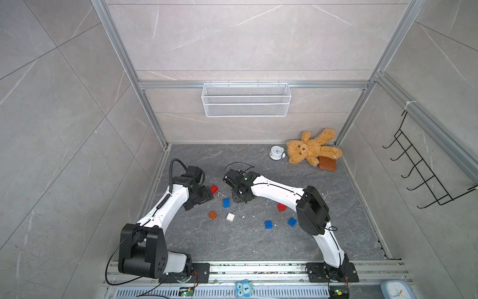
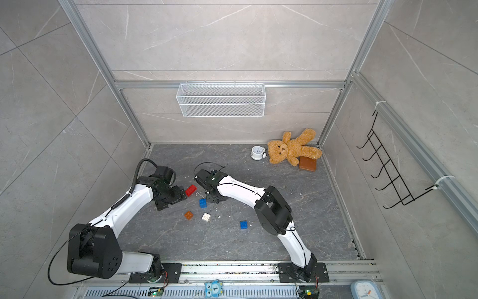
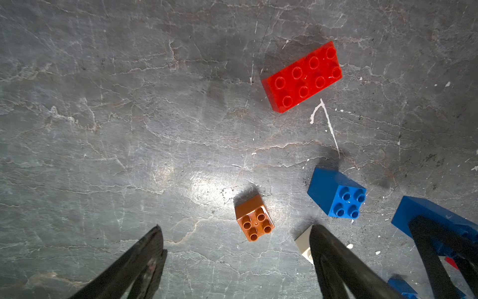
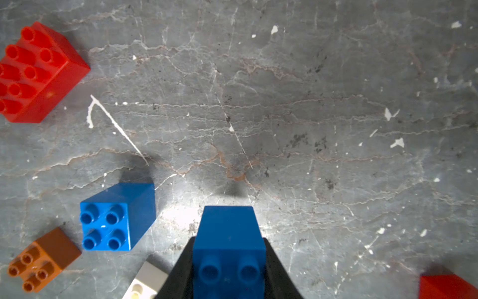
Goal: Assemble the letter h with lego
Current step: Place the lego brick at the center of the board.
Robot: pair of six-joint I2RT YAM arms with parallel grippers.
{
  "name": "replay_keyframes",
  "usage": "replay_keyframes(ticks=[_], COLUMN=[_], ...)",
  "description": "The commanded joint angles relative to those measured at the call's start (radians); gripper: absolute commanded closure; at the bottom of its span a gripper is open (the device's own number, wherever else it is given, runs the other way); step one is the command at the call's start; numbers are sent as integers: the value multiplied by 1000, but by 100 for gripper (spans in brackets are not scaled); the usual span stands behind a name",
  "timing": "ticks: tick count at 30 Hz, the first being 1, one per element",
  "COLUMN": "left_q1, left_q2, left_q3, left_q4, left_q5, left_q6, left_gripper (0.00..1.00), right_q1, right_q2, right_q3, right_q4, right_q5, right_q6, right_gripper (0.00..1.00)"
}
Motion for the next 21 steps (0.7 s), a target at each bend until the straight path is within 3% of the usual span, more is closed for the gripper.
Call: replay_keyframes(ticks=[1, 21], left_q1=[7, 6], left_q2=[14, 78], left_q3=[39, 82], left_q4=[2, 2], left_q5=[25, 42], left_q6=[20, 14], left_gripper=[10, 10], right_q1=[4, -1], right_q2=[28, 54], right_q3=[-5, -49], right_q4=[17, 39], right_q5=[-7, -19], right_q6=[38, 76], right_gripper=[100, 100])
